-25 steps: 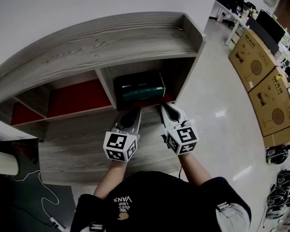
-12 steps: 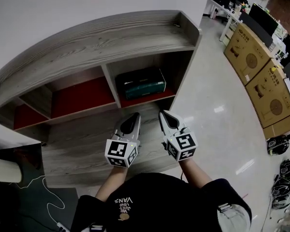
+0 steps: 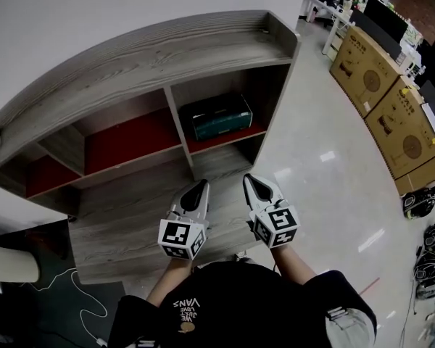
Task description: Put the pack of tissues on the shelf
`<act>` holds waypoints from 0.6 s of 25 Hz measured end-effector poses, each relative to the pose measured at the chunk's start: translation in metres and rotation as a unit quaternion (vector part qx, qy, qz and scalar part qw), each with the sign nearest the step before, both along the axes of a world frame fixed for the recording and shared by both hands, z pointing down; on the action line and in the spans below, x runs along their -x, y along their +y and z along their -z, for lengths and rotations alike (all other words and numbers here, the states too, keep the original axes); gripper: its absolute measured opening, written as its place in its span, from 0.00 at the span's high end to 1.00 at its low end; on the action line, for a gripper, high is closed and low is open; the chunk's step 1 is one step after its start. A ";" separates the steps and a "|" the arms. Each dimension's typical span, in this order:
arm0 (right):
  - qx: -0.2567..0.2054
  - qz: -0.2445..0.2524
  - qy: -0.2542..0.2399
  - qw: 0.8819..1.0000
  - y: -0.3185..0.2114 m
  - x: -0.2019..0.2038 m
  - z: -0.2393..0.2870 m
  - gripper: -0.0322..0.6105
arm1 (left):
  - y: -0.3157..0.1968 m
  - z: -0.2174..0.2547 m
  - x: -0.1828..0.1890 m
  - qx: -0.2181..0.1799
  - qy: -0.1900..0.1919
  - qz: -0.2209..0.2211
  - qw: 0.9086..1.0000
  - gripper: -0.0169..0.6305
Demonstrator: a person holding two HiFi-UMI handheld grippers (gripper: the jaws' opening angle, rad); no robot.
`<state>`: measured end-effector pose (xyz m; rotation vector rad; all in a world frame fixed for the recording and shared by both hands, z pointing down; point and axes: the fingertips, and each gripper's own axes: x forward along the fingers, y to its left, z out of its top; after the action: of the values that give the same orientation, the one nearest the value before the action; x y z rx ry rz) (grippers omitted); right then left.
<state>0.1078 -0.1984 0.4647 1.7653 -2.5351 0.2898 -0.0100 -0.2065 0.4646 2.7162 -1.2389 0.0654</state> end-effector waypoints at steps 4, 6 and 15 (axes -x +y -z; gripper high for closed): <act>0.007 -0.012 -0.004 1.000 0.013 0.008 -0.007 0.94 | 0.016 -0.011 0.011 0.013 0.000 -0.006 1.000 0.90; 0.012 -0.017 -0.006 1.000 0.017 0.013 -0.011 0.94 | 0.021 -0.018 0.016 0.020 -0.002 -0.012 1.000 0.90; 0.025 -0.035 -0.010 0.999 0.040 0.037 -0.022 0.94 | 0.039 -0.031 0.035 0.031 0.001 -0.041 0.999 0.90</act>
<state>0.0705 -0.1583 0.4867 1.8457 -2.4597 0.3706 -0.0453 -0.1671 0.4958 2.7127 -1.1050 0.1097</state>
